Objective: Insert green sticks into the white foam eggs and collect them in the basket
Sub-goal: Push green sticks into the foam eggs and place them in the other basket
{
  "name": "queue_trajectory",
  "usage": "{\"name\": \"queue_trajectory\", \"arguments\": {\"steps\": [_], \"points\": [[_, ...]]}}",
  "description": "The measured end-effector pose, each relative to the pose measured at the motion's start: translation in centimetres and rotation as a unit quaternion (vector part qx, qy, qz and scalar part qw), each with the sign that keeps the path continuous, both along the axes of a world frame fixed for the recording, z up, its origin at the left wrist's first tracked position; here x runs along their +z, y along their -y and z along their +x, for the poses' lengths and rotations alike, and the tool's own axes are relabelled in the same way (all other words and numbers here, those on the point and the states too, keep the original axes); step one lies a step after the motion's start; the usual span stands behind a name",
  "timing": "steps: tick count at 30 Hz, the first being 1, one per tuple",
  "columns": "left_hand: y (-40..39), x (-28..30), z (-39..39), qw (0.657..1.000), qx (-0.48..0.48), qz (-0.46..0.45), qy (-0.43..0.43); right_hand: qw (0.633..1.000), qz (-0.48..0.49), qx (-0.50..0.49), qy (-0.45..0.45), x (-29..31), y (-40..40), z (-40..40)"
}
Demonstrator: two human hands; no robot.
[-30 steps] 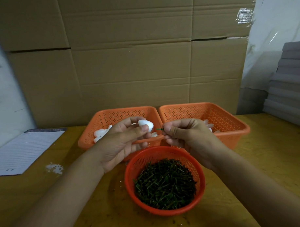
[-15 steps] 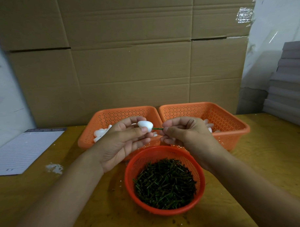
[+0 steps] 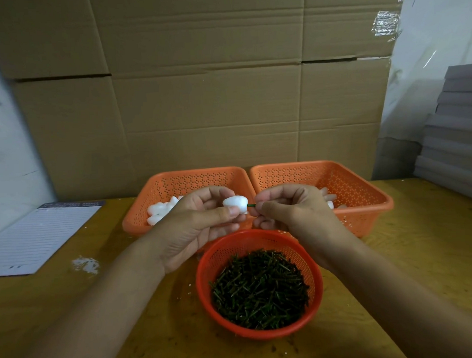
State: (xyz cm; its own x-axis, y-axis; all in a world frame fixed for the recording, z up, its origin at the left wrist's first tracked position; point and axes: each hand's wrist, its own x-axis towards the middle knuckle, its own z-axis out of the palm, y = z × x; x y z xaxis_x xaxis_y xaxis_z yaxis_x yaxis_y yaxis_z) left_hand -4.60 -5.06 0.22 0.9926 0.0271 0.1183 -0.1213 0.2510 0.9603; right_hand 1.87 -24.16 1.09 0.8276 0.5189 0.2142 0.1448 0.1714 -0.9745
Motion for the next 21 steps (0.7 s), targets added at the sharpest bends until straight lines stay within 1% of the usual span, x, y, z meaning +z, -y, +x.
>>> {"name": "queue_trajectory", "arguments": {"steps": [8,21], "points": [[0.22,-0.19,0.06,1.000,0.008,-0.014,-0.001,1.000,-0.001,0.004,0.006,-0.10,-0.01,-0.04],[0.50,-0.22,-0.12,0.999,0.019,0.048,0.004,0.999,-0.032,0.002,0.027,-0.45,0.02,0.48]]}}
